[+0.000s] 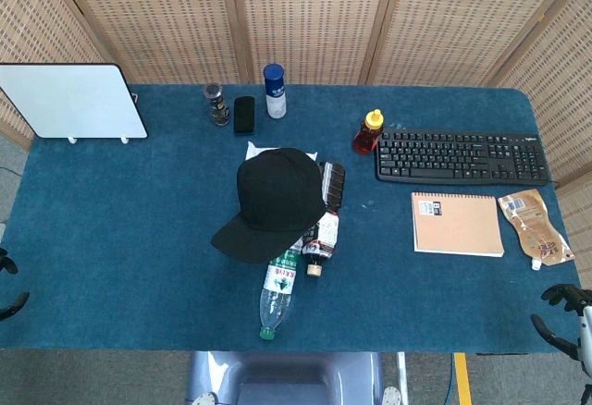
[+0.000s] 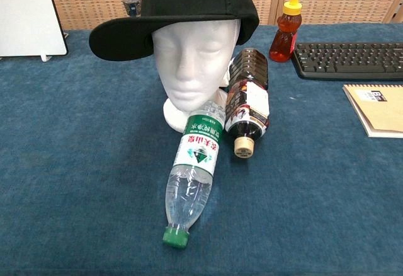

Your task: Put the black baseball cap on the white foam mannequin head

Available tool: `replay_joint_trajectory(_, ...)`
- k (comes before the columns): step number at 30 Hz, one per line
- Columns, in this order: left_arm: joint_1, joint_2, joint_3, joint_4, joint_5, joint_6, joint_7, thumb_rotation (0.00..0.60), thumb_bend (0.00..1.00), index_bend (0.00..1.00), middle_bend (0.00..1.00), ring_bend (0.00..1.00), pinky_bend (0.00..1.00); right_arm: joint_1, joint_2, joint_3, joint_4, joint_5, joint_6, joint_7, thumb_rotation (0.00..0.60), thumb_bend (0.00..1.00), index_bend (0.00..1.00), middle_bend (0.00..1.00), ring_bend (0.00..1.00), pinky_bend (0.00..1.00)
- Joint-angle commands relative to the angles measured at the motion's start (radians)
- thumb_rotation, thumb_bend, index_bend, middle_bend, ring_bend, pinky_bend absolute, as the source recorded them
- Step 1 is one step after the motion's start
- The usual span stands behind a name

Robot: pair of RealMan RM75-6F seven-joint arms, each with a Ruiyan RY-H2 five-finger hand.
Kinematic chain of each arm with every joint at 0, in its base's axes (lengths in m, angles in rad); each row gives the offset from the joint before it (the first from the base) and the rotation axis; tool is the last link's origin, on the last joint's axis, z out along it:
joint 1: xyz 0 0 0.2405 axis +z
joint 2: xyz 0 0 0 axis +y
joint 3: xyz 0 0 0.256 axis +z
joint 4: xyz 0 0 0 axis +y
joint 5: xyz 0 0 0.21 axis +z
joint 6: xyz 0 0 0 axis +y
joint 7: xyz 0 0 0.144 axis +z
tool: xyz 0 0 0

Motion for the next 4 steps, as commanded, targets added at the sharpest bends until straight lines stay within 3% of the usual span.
replay_joint_trajectory(1, 0.006, 0.001, -0.003, 0.004, -0.001, -0.005, -0.003, 0.6, 0.14, 0.48, 0.34, 0.24, 0.48, 0.0, 0.0, -0.001, 0.002, 0.0, 0.0, -0.001, 0.6, 0.23, 0.48, 0.54, 0.56, 0.58)
replay_joint_trajectory(4, 0.01, 0.001, -0.006, 0.009, -0.006, -0.015, -0.005, 0.6, 0.14, 0.48, 0.34, 0.24, 0.48, 0.001, 0.0, -0.003, 0.0, 0.005, -0.006, -0.005, 0.6, 0.23, 0.48, 0.54, 0.56, 0.58)
